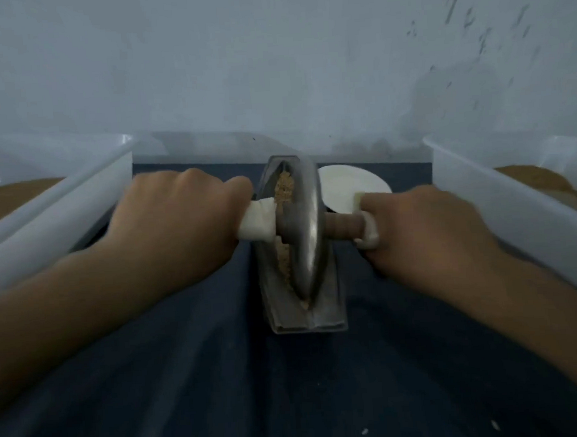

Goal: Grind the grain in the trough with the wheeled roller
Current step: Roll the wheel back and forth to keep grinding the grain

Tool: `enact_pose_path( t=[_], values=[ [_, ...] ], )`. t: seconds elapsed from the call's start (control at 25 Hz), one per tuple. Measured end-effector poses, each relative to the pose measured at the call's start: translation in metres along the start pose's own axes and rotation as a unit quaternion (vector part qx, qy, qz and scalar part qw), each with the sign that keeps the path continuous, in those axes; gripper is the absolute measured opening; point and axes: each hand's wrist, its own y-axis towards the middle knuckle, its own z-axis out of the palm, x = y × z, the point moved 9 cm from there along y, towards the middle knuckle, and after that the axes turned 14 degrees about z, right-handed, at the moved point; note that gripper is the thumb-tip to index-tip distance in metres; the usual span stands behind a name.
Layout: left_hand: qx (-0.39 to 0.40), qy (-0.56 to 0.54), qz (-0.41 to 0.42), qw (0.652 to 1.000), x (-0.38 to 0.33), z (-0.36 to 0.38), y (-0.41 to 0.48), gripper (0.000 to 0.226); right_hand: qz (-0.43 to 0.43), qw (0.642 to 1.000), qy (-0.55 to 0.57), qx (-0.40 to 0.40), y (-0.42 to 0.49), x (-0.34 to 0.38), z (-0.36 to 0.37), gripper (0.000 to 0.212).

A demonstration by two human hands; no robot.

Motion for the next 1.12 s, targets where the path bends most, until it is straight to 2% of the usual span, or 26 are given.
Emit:
enact_pose_path(
  t=[0.08,0.24,0.32,0.48,0.6,0.68,0.84,0.96,1.04,1.12],
  values=[
    [0.023,0.002,0.003,1.0,0.002,-0.007,-0.008,0.038,-0.011,0.999,0.018,-0.037,-0.006,-0.003,-0.014,0.026],
    [0.06,-0.002,-0.069,0.996,0.01,0.034,0.004,0.027,0.008,0.999,-0.047,-0.002,0.027,0.004,0.033,0.038],
    [0.057,0.002,-0.092,0.994,0.016,0.058,0.029,0.018,0.041,0.998,-0.024,0.031,0.06,0.003,0.065,0.035],
    [0.038,0.001,-0.068,0.997,0.023,0.073,0.068,0.015,0.088,0.994,0.014,0.066,0.083,-0.002,0.092,0.02],
    [0.033,-0.019,-0.07,0.997,0.017,0.061,0.043,0.013,0.037,0.998,-0.011,0.041,0.058,0.003,0.068,0.028],
    [0.03,-0.033,-0.061,0.997,0.01,0.041,0.016,0.02,-0.007,1.0,-0.024,0.015,0.033,0.004,0.035,0.033],
    [0.0,-0.046,-0.035,0.998,0.011,0.014,-0.013,0.025,-0.048,0.999,0.011,-0.02,0.0,0.003,-0.011,0.02],
    [0.015,-0.03,-0.063,0.997,0.011,0.024,-0.006,0.027,-0.031,0.999,-0.027,-0.027,0.013,0.002,0.004,0.025],
    [0.034,-0.031,-0.1,0.994,0.013,0.049,0.006,0.026,-0.007,0.998,-0.056,-0.022,0.039,0.007,0.029,0.035],
    [0.031,-0.046,-0.131,0.99,0.019,0.074,0.02,0.023,0.012,0.998,-0.065,-0.015,0.07,0.013,0.056,0.035]
  ],
)
